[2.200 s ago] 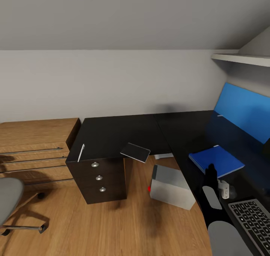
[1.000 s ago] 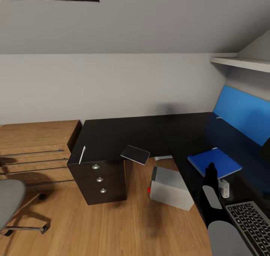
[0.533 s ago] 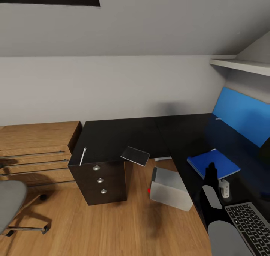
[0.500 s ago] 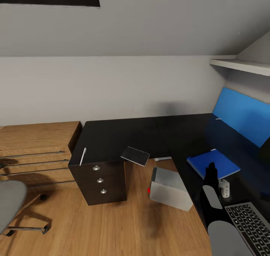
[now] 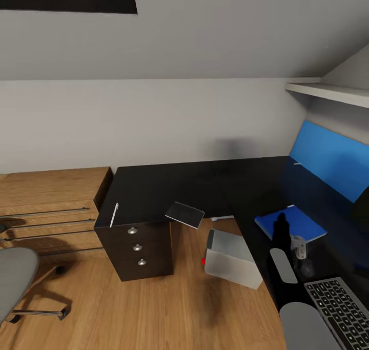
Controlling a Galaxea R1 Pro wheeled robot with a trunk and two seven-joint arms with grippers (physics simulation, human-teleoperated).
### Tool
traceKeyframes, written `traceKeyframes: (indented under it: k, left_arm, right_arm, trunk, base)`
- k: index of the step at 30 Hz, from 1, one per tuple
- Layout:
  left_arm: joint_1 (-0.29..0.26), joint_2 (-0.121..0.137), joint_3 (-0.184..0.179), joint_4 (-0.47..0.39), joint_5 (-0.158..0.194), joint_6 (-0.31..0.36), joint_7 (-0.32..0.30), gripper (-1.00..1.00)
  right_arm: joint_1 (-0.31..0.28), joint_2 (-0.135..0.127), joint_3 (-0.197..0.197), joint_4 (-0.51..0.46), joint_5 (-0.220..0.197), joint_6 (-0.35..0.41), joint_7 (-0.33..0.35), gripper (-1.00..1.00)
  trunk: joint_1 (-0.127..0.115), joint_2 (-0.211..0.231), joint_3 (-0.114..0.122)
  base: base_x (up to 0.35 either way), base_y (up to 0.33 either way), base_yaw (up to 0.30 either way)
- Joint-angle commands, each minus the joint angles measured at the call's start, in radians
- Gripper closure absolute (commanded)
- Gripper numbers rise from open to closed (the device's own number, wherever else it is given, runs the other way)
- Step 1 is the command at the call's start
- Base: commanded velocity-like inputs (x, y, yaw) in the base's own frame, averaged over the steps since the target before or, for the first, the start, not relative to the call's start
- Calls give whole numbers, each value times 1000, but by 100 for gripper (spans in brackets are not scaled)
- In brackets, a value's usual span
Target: In the bedroom, organize the workspace by keeping the computer under the desk, ensuring the monitor is on the desk, placing the keyboard on the desk next to the monitor, placing the mouse on the desk next to the keyboard, moving the folder from the swivel chair onto the desk next to the mouse, stacking the notebook on top of the folder with the pen on top of the notebook, and positioning the swivel chair next to the desk.
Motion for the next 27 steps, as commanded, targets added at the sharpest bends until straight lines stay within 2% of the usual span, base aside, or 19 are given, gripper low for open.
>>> traceKeyframes:
  k: [1, 9, 13, 15, 16, 19, 21, 27]
  left_arm:
    - [-1, 1, -8, 0, 11, -5, 6, -100]
    - [-1, 1, -7, 0, 11, -7, 6, -100]
    - [-1, 1, -7, 0, 10, -7, 6, -100]
    - [-1, 1, -7, 0, 10, -7, 6, -100]
    - [-1, 1, -7, 0, 10, -7, 6, -100]
    - [-1, 1, -8, 0, 10, -7, 6, -100]
    - [-1, 1, -8, 0, 10, -7, 6, -100]
    - [-1, 1, -7, 0, 10, -7, 6, -100]
  right_arm:
    - [0, 3, 2, -2, -6, -2, -1, -100]
    - [3, 23, 27, 0, -7, -3, 2, -100]
    - [3, 37, 67, 11, -7, -2, 2, -100]
    - [4, 43, 100, 28, -7, -2, 2, -100]
    - [5, 49, 159, 66, -8, -4, 4, -100]
    - [5, 53, 193, 90, -9, -5, 4, -100]
    - [5, 64, 245, 116, -9, -7, 4, -100]
    - [5, 75, 279, 129, -9, -8, 5, -100]
  trunk:
    - [0, -1, -1]
    - [0, -1, -1]
    - [0, -1, -1]
    - [0, -1, -1]
    - [0, -1, -1]
    - [0, -1, -1]
    - [0, -1, -1]
    - [0, -1, -1]
  base:
    - [0, 0, 0]
    - [0, 0, 0]
    - [0, 0, 4]
    - [0, 0, 48]
    - [0, 0, 167]
    - [0, 0, 199]
    - [0, 0, 236]
    - [0, 0, 220]
